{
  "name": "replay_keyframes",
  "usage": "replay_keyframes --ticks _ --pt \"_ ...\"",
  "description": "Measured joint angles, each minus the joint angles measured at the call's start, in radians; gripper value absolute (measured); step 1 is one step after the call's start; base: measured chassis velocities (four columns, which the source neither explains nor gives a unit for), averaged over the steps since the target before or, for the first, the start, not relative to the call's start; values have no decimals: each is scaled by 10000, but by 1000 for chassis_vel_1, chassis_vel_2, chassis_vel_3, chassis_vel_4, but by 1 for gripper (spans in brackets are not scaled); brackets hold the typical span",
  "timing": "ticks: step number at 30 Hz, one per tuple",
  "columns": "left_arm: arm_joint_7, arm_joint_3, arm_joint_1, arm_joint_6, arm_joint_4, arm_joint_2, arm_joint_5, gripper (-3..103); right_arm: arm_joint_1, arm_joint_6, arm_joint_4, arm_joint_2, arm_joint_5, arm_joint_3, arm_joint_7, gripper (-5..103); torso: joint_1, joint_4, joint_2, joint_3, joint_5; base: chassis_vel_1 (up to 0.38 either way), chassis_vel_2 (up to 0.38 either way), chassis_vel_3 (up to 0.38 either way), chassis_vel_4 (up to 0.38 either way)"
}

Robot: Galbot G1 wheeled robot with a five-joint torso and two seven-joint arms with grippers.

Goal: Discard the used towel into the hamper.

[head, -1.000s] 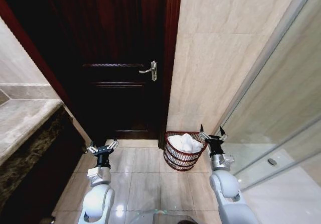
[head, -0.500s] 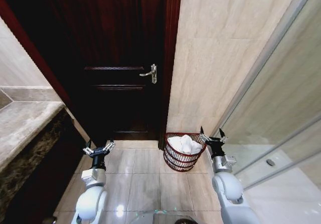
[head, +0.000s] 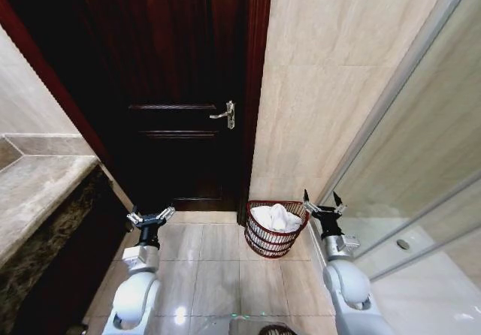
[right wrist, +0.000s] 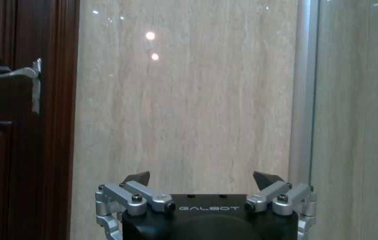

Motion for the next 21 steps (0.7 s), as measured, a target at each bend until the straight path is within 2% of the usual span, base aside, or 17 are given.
replay_keyframes --ticks 21 --pt "-89 -175 52 151 -145 27 -40 100 219 -145 -113 -151 17 -166 -49 100 483 0 1071 590 0 0 0 0 0"
